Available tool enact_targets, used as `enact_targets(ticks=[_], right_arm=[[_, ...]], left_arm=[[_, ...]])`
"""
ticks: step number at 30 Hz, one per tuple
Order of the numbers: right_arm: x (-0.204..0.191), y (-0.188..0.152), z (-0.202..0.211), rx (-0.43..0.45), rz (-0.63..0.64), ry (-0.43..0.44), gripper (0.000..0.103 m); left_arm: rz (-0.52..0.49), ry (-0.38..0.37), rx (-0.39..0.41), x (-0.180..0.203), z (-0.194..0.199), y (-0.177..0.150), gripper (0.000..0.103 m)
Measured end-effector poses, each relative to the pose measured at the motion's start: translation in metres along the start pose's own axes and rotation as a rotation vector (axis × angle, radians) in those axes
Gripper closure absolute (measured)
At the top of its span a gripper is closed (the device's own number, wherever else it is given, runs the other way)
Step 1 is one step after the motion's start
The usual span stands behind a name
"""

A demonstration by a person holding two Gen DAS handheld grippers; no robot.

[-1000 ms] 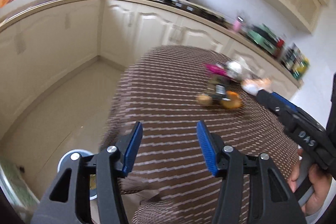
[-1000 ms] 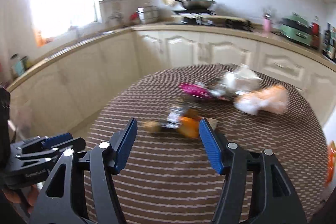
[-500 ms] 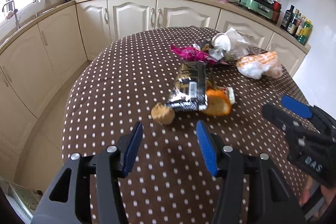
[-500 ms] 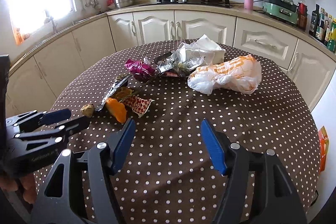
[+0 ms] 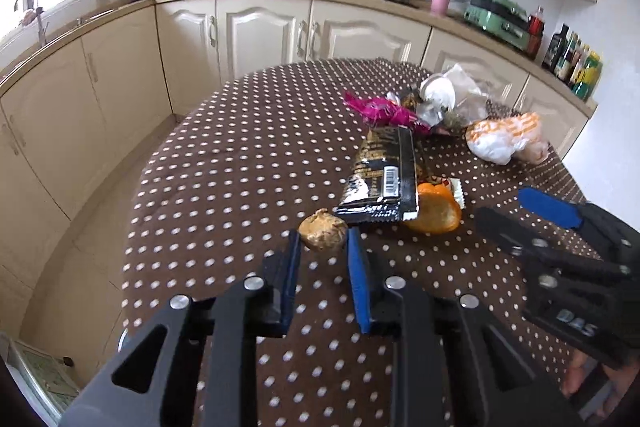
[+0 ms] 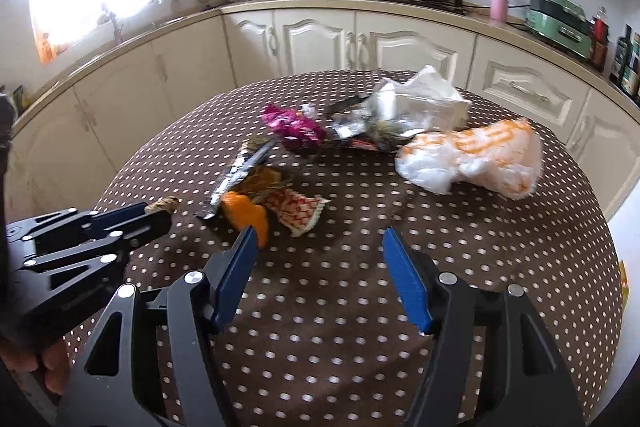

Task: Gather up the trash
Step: 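Grasp the round cracker with the left tool while the right tool grasps the orange peel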

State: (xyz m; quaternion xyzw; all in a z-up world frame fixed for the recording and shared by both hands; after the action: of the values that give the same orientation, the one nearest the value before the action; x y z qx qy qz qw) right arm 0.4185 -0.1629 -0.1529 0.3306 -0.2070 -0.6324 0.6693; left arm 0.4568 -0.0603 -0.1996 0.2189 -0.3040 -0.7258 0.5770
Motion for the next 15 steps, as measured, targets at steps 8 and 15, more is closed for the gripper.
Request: enact_targets(ticks=[8,15], right_arm=[[-0.034,0.001,-0.023,-0.062,0.081,0.020,0.063],[-0.036,0.001,-0.015,-0.046,0.075,0.006,0.089]], left_arm=[[0.059,-0.045,0.016,-0.019,0.027,-0.015,0.080],[0.085,-0.052,0.044,-0.036,0.052,-0.029,0.080]])
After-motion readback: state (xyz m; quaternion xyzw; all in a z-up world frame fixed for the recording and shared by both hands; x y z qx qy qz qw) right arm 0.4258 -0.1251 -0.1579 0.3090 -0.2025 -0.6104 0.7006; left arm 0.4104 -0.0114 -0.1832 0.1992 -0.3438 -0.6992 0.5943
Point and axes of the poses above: each gripper's, at about its wrist camera, not at the fingertips, and z roughly against the way its jaws point, x to its right, y to its top, the point moved 7 cm from there along -z, roughly the way its jaws point, and after that the axes turned 7 degrees about -z, right-handed, at the moved point
